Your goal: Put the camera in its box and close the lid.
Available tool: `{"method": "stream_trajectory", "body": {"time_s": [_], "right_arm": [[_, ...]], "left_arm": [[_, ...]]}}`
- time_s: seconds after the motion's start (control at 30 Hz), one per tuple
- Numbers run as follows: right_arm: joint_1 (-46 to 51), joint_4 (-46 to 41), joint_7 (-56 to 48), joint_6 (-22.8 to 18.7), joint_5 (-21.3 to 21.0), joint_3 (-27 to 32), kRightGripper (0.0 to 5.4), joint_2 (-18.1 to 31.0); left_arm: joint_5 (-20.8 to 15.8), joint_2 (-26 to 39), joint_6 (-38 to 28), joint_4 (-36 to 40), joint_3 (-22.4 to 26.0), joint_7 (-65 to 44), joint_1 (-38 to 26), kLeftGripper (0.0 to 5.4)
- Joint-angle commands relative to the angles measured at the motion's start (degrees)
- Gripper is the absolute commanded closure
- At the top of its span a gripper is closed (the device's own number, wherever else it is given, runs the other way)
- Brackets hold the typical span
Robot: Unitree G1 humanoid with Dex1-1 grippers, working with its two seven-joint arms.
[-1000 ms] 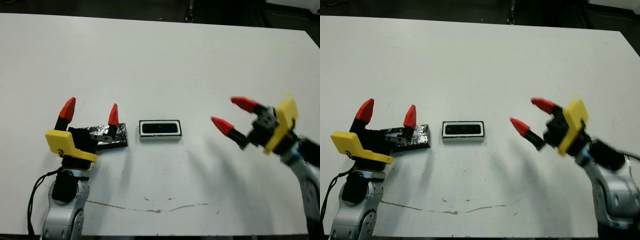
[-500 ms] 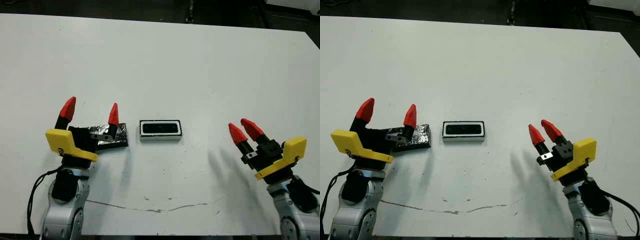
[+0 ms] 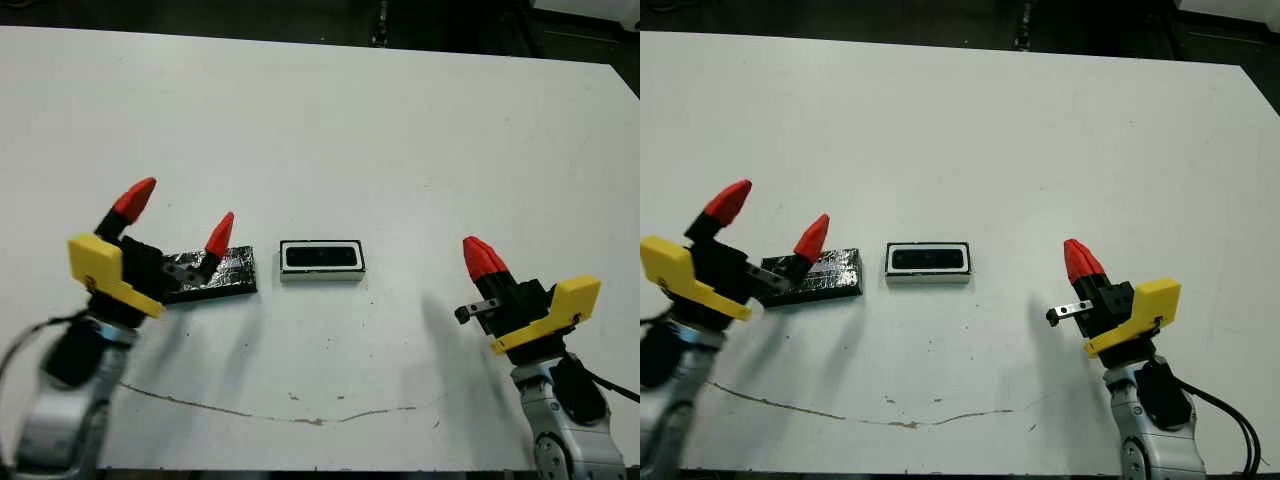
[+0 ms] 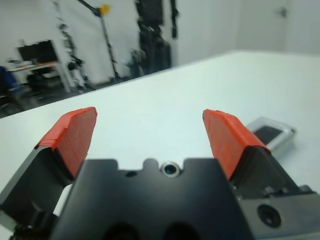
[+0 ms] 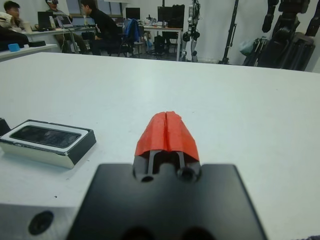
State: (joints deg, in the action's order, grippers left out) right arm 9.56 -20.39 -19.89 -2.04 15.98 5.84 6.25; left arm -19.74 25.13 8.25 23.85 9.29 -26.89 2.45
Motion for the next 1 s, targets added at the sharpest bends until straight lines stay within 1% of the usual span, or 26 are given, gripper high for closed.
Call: {"method": "stream_trajectory", "body": {"time_s": [0.03, 0.1, 0.2, 0.27, 0.33, 0.4, 0.5, 0.63, 0.8, 1.0], "right_arm": [[0.68, 0.22, 1.05, 0.56, -0.78, -0.18, 5.39, 0.41], [0.74, 0.17, 1.32, 0.65, -0.88, -0.28, 5.39, 0.39], [0.84, 0.17, 1.62, 0.69, -0.91, -0.31, 5.39, 0.41], [1.02, -0.11, 1.94, 0.33, -0.90, -0.32, 5.39, 0.38], [1.20, -0.21, 2.04, 0.37, -1.00, -0.44, 5.39, 0.51], [1.21, 0.07, 1.74, 0.86, -1.12, -0.52, 5.39, 0.87], [1.20, 0.23, 1.77, 0.97, -1.27, -0.58, 5.39, 1.06], [1.22, 0.19, 2.03, 0.45, -0.98, -0.67, 5.39, 0.98], [1.27, 0.27, 2.41, 0.37, -1.44, -0.81, 5.39, 1.06], [1.33, 0.35, 2.26, 0.59, -1.63, -0.85, 5.39, 1.31]], "left_arm": [[-1.66, 8.05, 3.94, 1.27, 2.29, -6.30, -1.72, 0.00], [-2.71, 11.94, 4.29, 0.27, 3.12, -10.75, -3.13, 0.00], [-6.10, 17.05, 5.20, -3.84, 3.64, -19.26, -6.24, 0.00], [-8.67, 20.37, 6.53, -7.79, 3.15, -26.14, -8.98, 0.00], [-11.44, 22.45, 7.57, -13.59, 1.85, -34.19, -12.69, 0.00], [-12.52, 23.24, 7.41, -19.34, 0.33, -40.81, -16.10, 0.00], [-11.61, 23.64, 6.98, -26.11, -2.14, -47.42, -20.10, 0.00], [-10.24, 24.23, 9.29, -30.90, -5.99, -53.57, -24.55, 0.00], [-8.52, 23.94, 10.95, -33.02, -8.46, -56.09, -27.36, 0.00], [-5.43, 23.00, 7.09, -32.16, -9.32, -55.82, -26.87, 0.00]]}}
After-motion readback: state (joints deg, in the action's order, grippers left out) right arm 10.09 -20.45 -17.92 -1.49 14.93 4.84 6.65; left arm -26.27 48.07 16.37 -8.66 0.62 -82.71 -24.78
